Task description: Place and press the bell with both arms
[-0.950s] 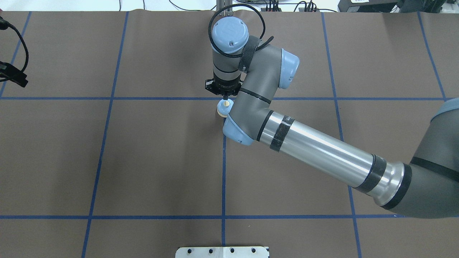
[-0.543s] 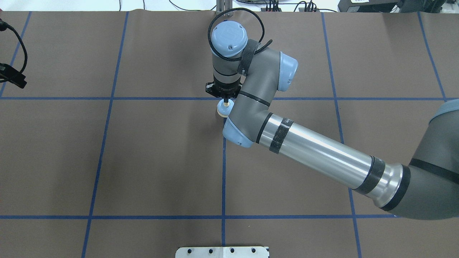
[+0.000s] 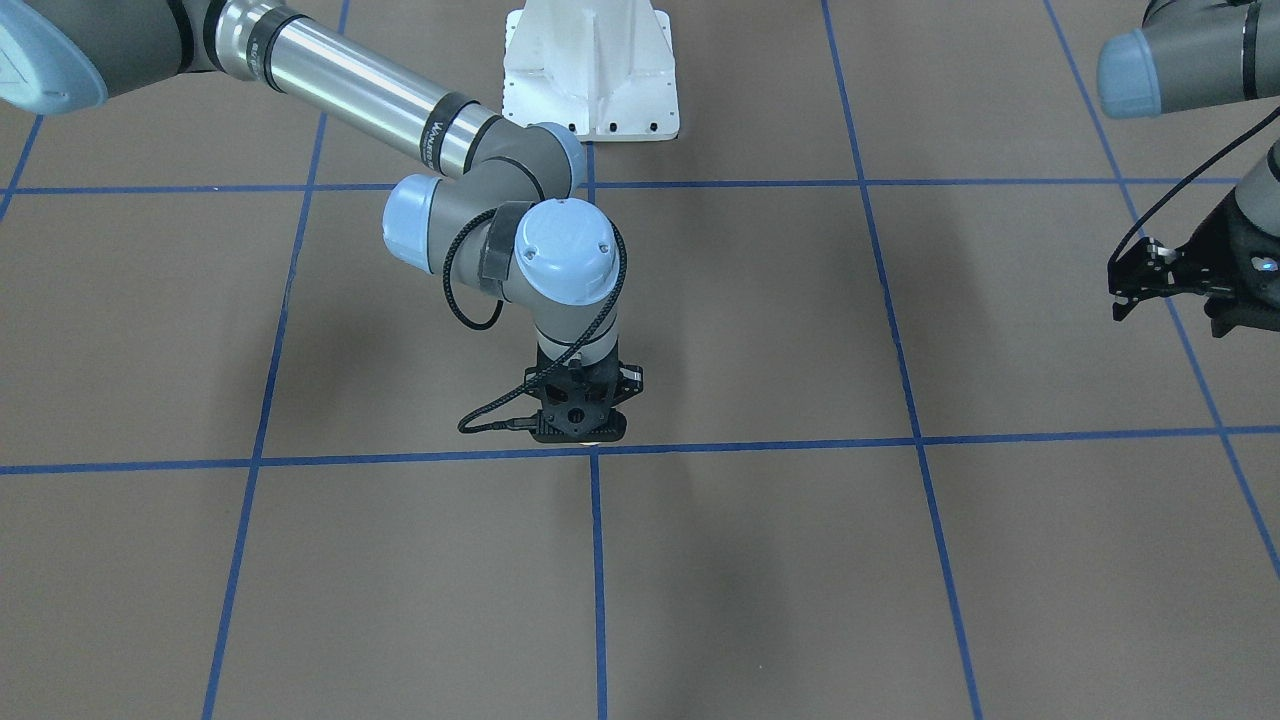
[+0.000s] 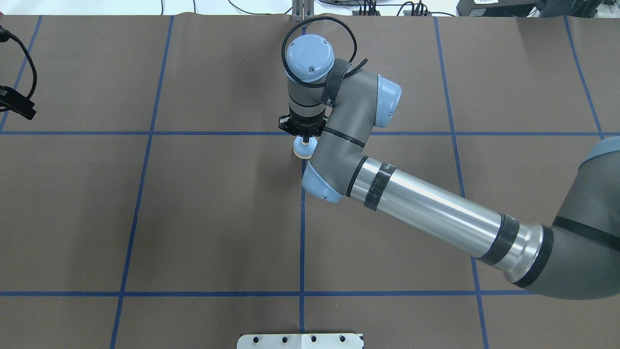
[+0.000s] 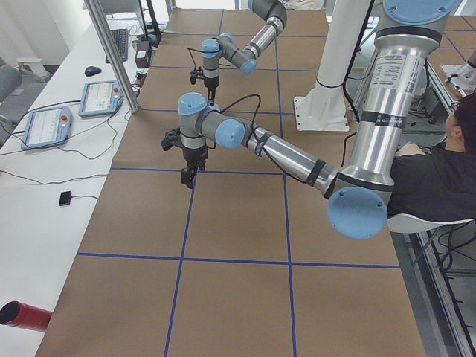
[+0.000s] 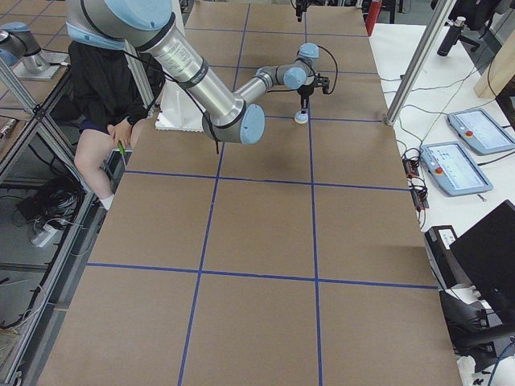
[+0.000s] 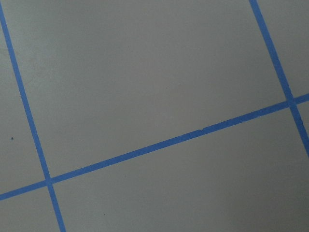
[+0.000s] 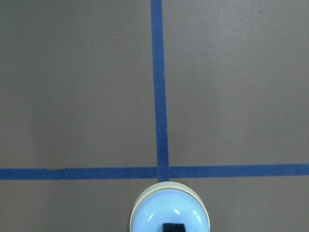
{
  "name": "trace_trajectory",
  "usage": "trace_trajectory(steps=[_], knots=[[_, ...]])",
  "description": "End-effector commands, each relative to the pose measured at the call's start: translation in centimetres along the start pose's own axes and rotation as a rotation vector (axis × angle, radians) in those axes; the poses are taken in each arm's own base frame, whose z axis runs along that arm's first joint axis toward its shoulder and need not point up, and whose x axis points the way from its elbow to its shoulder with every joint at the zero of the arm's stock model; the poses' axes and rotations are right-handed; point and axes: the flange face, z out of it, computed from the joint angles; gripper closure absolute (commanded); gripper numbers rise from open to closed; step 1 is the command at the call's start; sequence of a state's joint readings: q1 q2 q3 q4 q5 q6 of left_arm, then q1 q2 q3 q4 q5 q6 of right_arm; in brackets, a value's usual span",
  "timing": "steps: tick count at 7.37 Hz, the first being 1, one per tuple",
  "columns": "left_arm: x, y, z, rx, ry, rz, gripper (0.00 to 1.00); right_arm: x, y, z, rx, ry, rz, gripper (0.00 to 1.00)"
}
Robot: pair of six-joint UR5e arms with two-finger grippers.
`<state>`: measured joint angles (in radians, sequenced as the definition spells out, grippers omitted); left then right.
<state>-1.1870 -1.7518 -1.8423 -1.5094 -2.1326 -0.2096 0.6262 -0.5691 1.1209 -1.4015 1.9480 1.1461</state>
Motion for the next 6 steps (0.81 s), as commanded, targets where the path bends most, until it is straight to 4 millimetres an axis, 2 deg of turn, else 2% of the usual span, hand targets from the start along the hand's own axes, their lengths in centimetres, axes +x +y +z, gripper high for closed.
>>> trace_trajectory(steps=[1,3,4,5,6], knots=[[0.0,0.0,0.0,0.000,0.001,0.001,0.00,-0.5,-0.2,-0.9,0.009,-0.013,-0.001,1.00],[-0.1,0.1,-0.1,0.000,0.002,0.000,0.00,-0.8,-0.9,-5.0,0.035,-0.069,-0.007,1.00],[-0.3,0.9,-0.2,0.000,0.003,-0.001,0.00,-0.3,-0.6,-7.2,0.030,-0.085,0.003,1.00],[-0.4,2.2,-0.5,0.001,0.003,0.015,0.00,1.1,0.4,-10.5,0.029,-0.059,0.026,0.63],[-1.4,3.9,-1.0,-0.001,-0.004,0.021,0.00,5.0,1.3,-12.7,0.051,-0.071,0.026,0.01]])
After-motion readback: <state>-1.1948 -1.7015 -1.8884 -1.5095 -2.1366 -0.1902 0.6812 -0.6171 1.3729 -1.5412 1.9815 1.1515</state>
